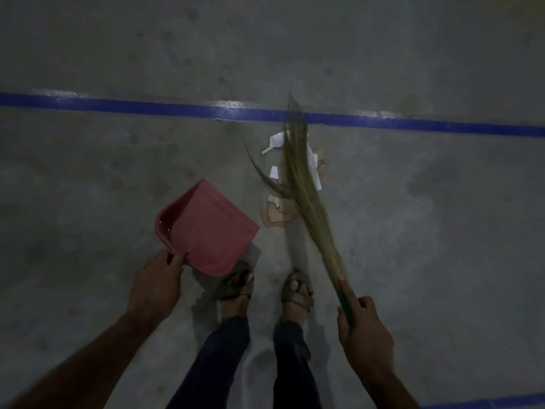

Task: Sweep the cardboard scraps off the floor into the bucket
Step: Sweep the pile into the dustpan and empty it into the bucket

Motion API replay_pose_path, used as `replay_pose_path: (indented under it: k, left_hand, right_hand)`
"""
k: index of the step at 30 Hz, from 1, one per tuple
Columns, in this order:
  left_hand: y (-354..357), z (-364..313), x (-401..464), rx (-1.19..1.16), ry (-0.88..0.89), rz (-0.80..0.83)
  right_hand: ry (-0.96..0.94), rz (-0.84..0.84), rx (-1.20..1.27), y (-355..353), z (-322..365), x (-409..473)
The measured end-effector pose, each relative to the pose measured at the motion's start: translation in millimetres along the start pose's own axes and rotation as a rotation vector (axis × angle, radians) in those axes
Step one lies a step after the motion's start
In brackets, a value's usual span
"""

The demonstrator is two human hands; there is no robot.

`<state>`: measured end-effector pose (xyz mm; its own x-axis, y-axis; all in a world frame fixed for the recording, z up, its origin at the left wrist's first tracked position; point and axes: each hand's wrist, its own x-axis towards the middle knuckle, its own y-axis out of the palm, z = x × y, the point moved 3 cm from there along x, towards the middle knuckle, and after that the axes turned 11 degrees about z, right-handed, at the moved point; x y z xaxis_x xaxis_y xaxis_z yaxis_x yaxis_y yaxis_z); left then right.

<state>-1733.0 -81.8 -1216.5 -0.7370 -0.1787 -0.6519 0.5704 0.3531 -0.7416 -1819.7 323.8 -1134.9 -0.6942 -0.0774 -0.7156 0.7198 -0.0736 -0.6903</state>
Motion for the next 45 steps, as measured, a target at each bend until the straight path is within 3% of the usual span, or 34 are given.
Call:
replay_pose_path:
  k: [8,13,16,22,28,33,39,45]
  left_hand:
    - [63,-36,45,0.07,0.064,0.07]
    - [104,-45,74,0.085,-0.009,0.151]
    - [121,-42,95,0.108,-0.046,0.188]
    - [117,-76,153,0.074,0.047,0.089]
    - [106,-127,195,0.045,0.081,0.072]
    - [105,-144,190,-0.006,0.092,0.026]
    - [97,-151,141,-0.035,0.132,-0.074]
    - [49,-187,67,-0.038,0.082,-0.055]
  right_hand:
    - [-0.019,-0.173,-0.052,-51,-12,87]
    - [-0.035,-0.261,-0.144,-84,-22,177]
    - [-0.037,-0.219,-0.252,-103,-33,232]
    - [-0.211,-0.001,-0.635,-100,-73,279]
    - [-0.286,0.126,-0.587,-40,-119,229]
    - [-0.315,0.263,-0.383,-2,-115,154]
    - [-0.233,0.284,-0.226,47,-125,81]
    - [-0.19,0.206,-0.137,38,-126,-11]
